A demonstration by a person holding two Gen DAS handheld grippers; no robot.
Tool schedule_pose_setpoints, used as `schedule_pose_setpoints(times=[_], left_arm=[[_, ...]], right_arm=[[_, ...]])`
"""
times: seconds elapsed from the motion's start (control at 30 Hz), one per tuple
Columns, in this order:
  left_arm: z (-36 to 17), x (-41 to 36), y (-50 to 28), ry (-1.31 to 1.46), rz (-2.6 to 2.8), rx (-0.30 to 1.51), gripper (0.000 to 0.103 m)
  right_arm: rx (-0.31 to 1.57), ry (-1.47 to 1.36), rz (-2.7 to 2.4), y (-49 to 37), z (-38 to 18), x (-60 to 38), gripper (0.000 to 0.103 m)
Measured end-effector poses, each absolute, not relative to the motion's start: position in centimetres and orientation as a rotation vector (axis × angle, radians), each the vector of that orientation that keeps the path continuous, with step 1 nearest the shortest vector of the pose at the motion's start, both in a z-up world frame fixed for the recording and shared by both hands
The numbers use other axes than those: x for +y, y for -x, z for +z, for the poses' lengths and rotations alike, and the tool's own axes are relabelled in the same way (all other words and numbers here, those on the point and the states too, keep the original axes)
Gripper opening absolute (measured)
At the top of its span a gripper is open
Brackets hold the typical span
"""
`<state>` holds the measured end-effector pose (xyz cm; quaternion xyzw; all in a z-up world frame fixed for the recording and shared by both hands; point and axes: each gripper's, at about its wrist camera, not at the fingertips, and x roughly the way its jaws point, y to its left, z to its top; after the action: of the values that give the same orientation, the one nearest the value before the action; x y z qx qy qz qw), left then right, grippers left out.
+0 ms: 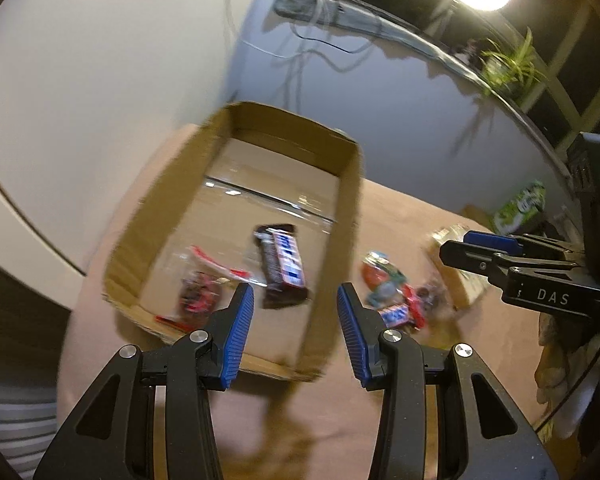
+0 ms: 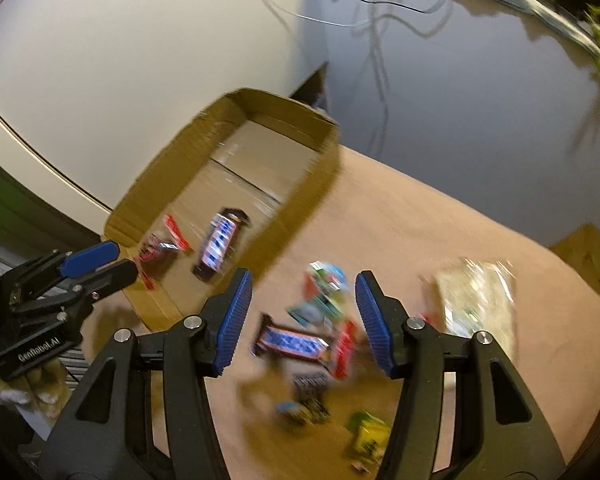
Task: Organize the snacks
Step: 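Open both tools to drop the snacks into the box, then withdraw, then grasp the round wrapped candy with the left tool while the right tool grasps the yellow packet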
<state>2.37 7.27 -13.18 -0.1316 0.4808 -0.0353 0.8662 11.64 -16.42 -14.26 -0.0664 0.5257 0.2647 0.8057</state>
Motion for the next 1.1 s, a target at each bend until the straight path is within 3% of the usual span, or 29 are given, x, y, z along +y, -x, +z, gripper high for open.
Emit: schedule_pose_setpoints(times=[0.47, 0.83, 1.0, 1.1], left_arm=[[-15.9, -0.8, -1.3, 0.181, -0.295, 1.145, 0.042], [-18.6, -4.3, -0.7, 0.109, -0.366, 1.233, 0.042], [-19.4, -4.7, -0.6, 0.085, -0.372, 1.252, 0.042], [-19.7, -5.0, -0.5, 0.074, -0.382, 1.253, 0.042]], right_arm=[[1.242, 0.094, 0.422, -7.9, -18.1, -26.6, 0.056], [1.332, 0.074, 0.438, -4.9, -22.0, -27.0, 0.056], [1.360, 0.095, 0.464, -4.7, -23.0, -25.9, 0.042], [1.366, 0.110, 0.462, -4.7, -23.4, -25.4, 0.042]])
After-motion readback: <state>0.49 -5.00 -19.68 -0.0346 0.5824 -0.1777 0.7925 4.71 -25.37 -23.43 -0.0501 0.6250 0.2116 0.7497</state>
